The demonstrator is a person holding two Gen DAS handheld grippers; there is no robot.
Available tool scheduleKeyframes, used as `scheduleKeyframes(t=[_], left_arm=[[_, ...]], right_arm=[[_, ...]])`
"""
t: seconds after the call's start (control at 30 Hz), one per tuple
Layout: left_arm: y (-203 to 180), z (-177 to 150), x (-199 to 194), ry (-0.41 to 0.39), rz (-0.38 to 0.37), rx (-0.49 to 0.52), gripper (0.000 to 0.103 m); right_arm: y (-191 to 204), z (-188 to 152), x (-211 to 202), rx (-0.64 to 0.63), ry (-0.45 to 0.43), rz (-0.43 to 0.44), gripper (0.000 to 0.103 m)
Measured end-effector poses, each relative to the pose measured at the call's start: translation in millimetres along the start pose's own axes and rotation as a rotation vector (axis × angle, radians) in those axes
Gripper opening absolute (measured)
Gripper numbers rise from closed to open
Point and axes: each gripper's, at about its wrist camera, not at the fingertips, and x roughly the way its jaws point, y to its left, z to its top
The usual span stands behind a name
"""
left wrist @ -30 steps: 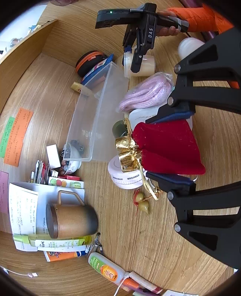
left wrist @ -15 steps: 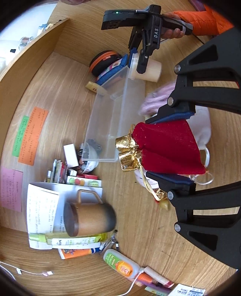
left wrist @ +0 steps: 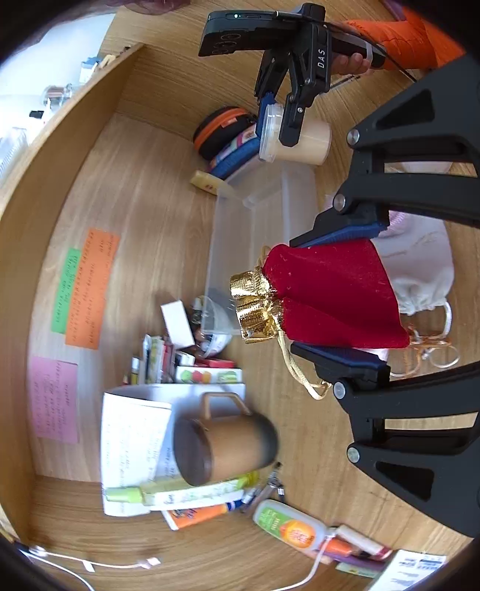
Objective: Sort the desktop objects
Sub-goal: 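Carry the pouch with left tool while right tool carries the tub over the clear bin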
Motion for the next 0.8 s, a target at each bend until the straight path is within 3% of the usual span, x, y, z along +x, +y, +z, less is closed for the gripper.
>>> scheduleKeyframes(t=[0.33,0.8], left_arm=[[-12,28,7,-0.028,-0.037,0.071,0.047],[-24,68,43,0.008,-0.074,0.139,0.047]], right_arm=[[-9,22,-7,0.007,-0.029,-0.040,0.065],[-20,54,13,-0.008,-0.047,-0.089,0.065]])
